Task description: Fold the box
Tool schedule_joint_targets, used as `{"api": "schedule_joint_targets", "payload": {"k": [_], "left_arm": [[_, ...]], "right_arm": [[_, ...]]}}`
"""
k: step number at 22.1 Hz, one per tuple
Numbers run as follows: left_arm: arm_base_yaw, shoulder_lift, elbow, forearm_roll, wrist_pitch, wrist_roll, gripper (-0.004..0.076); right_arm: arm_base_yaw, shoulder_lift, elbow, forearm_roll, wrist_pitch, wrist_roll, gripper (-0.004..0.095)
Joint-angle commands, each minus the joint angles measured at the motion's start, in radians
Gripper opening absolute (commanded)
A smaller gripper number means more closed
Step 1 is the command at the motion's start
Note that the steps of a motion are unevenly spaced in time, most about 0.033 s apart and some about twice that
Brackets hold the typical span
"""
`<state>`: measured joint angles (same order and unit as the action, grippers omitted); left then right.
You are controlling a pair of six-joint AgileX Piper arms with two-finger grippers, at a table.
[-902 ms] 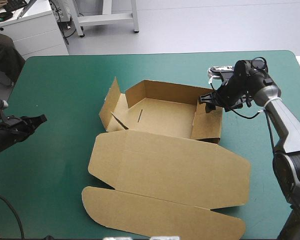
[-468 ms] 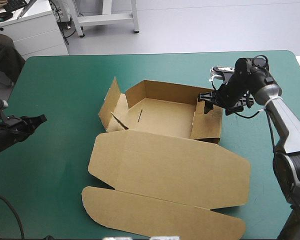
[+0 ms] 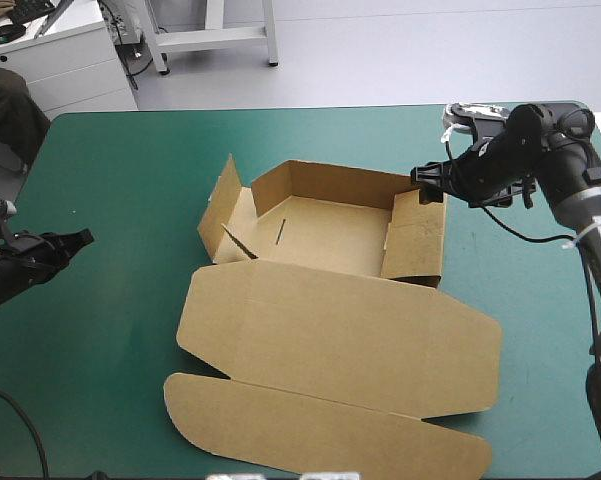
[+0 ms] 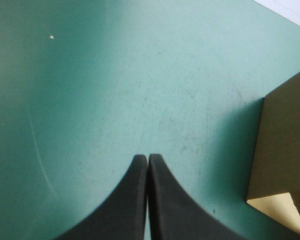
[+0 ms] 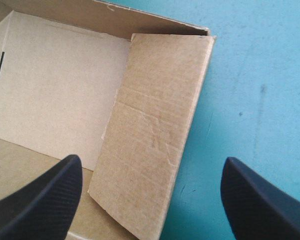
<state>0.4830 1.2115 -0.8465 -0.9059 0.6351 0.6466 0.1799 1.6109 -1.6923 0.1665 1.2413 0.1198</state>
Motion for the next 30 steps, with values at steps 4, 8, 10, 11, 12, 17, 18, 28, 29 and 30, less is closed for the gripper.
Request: {"api": "schedule_joint_targets", "payload": {"k": [4,8,10,11,12,17,18,28,29,30], "left_arm": [[-0.001,-0.026,-0.025,-0.041,-0.018,-0.006,-0.0010],[-0.001,-0.026,-0.025,-0.044,-0.018,-0.006,-0.0010],[-0.001,-0.026,-0.025,-0.044,-0.018,-0.006,-0.0010],[-0.001,-0.026,-0.025,-0.049,-0.020,-0.006,-0.0010],[-0.001,-0.026,-0.025,-0.049,-0.020,-0.006,-0.0010],[-0.001,-0.026,-0.025,-0.060,-0.025,-0.006,-0.0010],[-0.001,-0.026,-0.025,-0.060,-0.025,-0.006,-0.0010],[-0.001,-0.026,-0.025,-0.062,-0.025,-0.019,-0.0010],[-0.001,-0.026,-0.025,-0.062,-0.025,-0.021,-0.0010],[-0.001,-0.026,-0.025,-0.064,-0.025,-0.025,-0.0010]], "right_arm": [[0.002,-0.094,0.027,0.004,0.013,0.039,0.0780],[0.002,-0.100,0.036,0.002,0.013,0.069,0.0780],[0.002,-0.098,0.036,-0.014,0.013,0.115,0.0780],[0.002,-0.089,0.036,-0.014,0.013,0.134,0.0780],[0.002,-0.081,0.036,-0.019,0.013,0.143,0.0780],[0.014,0.028,0.036,-0.023,0.013,0.157,0.0780],[0.021,0.044,0.036,-0.023,0.013,0.149,0.0780],[0.075,0.164,0.036,-0.092,0.013,0.244,0.0767],[0.075,0.166,0.036,-0.093,0.013,0.250,0.0768],[0.075,0.171,0.036,-0.088,0.013,0.250,0.0767]]}}
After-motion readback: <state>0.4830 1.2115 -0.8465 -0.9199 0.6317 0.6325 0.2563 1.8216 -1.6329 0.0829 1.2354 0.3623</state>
